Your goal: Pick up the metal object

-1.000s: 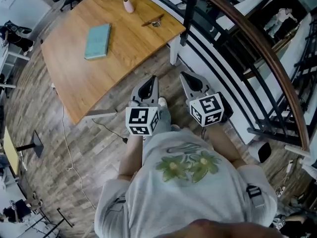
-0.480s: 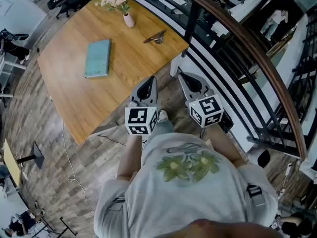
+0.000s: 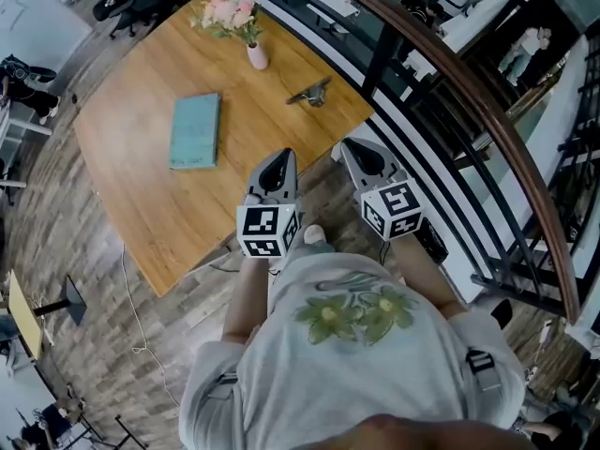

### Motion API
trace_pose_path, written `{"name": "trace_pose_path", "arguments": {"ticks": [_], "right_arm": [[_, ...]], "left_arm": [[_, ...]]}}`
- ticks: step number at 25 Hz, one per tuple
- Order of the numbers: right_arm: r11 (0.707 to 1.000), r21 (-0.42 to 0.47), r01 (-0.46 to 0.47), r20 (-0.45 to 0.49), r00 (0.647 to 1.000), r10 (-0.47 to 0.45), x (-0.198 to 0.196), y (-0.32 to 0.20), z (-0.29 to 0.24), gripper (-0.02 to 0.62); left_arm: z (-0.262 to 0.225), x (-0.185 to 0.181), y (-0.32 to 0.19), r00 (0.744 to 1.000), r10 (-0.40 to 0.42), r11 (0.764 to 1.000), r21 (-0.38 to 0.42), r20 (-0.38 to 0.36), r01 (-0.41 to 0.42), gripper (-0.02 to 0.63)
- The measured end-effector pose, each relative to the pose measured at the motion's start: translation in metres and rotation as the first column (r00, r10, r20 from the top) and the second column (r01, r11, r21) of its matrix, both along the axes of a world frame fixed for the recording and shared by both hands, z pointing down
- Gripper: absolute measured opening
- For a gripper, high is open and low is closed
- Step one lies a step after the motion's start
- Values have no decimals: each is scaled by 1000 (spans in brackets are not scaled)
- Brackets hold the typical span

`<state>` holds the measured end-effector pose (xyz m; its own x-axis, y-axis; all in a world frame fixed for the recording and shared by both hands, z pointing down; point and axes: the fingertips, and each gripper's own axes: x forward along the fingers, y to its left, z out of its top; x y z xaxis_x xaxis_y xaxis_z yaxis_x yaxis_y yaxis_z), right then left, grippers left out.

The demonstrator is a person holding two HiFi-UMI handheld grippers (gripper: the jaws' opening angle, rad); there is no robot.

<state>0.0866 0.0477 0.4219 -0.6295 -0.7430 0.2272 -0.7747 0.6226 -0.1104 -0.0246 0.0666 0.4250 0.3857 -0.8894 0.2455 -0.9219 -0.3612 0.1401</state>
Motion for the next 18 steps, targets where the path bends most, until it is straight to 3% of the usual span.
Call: {"name": "trace_pose_path", "arguments": {"ticks": [18], "right_arm": [[996,-81,42,-46,998,-46,-20,-50,22,195]], "left_arm": [[17,-18,-47,999,27,999,-39,-29,-28,14]]}}
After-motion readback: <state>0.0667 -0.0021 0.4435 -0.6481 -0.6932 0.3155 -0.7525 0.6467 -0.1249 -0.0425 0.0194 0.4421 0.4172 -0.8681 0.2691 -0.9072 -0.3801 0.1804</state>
